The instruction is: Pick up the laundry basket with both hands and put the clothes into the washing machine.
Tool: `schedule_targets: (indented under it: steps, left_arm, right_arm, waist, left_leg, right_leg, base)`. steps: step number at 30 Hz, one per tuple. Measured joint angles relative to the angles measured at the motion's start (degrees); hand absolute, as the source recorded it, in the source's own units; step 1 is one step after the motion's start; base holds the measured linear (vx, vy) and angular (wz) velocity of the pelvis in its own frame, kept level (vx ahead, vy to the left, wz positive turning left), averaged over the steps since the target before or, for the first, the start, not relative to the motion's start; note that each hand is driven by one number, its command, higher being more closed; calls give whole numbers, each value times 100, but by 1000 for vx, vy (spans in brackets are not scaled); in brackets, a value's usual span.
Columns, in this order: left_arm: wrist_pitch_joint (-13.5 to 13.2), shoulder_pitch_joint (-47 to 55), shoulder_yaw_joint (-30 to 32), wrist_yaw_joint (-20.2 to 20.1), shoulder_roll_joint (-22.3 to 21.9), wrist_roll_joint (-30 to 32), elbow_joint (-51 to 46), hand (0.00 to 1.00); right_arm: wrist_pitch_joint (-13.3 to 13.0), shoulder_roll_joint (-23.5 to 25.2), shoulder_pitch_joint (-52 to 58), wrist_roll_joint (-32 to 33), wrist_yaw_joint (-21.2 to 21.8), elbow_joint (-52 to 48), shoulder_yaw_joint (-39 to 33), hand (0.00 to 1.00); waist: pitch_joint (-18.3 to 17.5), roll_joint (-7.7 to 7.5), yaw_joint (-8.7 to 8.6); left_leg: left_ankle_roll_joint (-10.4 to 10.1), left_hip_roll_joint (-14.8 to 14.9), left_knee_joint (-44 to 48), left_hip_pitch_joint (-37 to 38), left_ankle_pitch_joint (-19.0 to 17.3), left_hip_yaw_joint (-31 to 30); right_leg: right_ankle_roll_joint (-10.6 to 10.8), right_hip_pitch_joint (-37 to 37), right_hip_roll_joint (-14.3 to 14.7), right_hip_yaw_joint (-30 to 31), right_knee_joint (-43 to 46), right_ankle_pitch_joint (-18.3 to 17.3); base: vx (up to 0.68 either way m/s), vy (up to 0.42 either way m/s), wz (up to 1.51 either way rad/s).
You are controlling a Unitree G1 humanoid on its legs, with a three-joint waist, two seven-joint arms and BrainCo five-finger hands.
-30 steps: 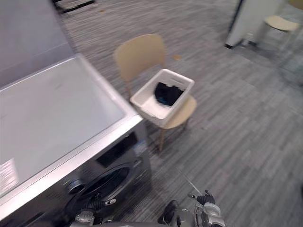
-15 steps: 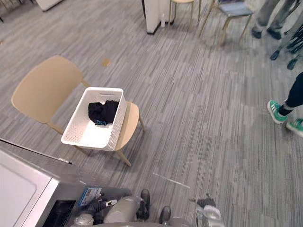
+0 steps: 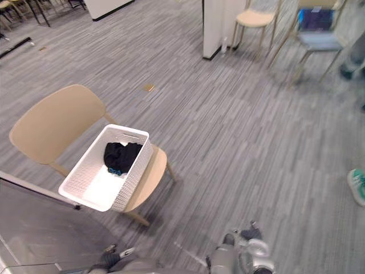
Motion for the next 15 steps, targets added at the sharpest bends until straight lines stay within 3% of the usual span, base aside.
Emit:
schedule_targets:
  steps: [4, 6, 7, 8, 9, 10, 11, 13, 14, 15]
  left_arm:
    - [-49, -305, 65, 1, -43, -17, 14, 0]
    - [-52, -380, 57, -8, -83, -19, -95, 0]
    - [-51, -422, 32, -9, -102, -35, -133, 0]
    - [-52, -448, 26, -10, -118, -62, -146, 0]
    - [-58, -456, -25, -10, -128, -72, -151, 0]
    - [-50, -478, -95, -16, -135, -71, -148, 0]
    - [-54, -482, -100, -14, -124, -71, -149, 0]
    - [-53, -454, -96, -7, -81, -140, -219, 0]
    - [-49, -457, -91, -8, -67, -141, -218, 0]
    - [-36, -458, -75, -10, -66, -138, -177, 0]
  right_arm:
    - [56, 84, 296, 0, -3, 109, 35, 0]
    - [60, 179, 324, 12, -4, 287, 33, 0]
    - [55, 214, 322, 58, -9, 316, 31, 0]
    - [39, 271, 285, 64, -12, 310, 32, 0]
    - [25, 234, 177, 95, -32, 285, 22, 0]
    - [-6, 162, 60, 119, -29, 201, -8, 0]
    - [-16, 151, -2, 120, -29, 182, -40, 0]
    - [-48, 108, -72, 126, -18, 39, -92, 0]
    - [-64, 117, -89, 126, -17, 29, -94, 0]
    - [-70, 172, -133, 121, -14, 42, -93, 0]
  waist:
    - [-66, 78, -44]
    - [-61, 54, -39]
    - [-36, 10, -12]
    - [3, -93, 11]
    - [-12, -117, 19]
    - [-25, -84, -2]
    - [-25, -118, 7]
    - [-76, -189, 63]
    - [-76, -174, 84]
    - [-62, -128, 114]
  left_leg:
    - [-96, 280, 646, -452, -87, -391]
    - [-268, 399, 1400, -972, 24, -28]
    - [-257, 545, 1673, -1150, 141, 594]
    - [-157, 645, 1743, -1228, 197, 1195]
    - [-96, 717, 1591, -1304, 164, 2223]
    - [150, 658, 1247, -1372, 241, 3214]
    - [334, 599, 1071, -1340, 316, 3587]
    - [547, 313, 618, -1282, 634, 3603]
    - [558, 301, 556, -1254, 642, 3455]
    - [562, 373, 555, -1185, 644, 3219]
  right_leg:
    - [-129, 351, 225, -514, -62, -544]
    - [-217, 860, 223, -1144, -400, -427]
    - [-233, 1227, 144, -1550, -577, -417]
    - [-233, 1425, 87, -1780, -676, -417]
    - [-233, 1563, -17, -1967, -718, -417]
    - [-230, 1650, -123, -2280, -703, -419]
    - [-217, 1673, -189, -2397, -679, -427]
    - [-228, 1711, -392, -2684, -427, -399]
    - [-233, 1672, -442, -2699, -167, -397]
    - [-2, 1650, -339, -2541, -200, -745]
  base:
    - [221, -145, 92]
    - [196, -85, 172]
    - [147, -9, 166]
    - [202, -5, 197]
    - [147, 45, 192]
    - [133, 78, 172]
    - [146, 103, 153]
    - [176, 111, 131]
    - [179, 124, 113]
    - [169, 35, 88]
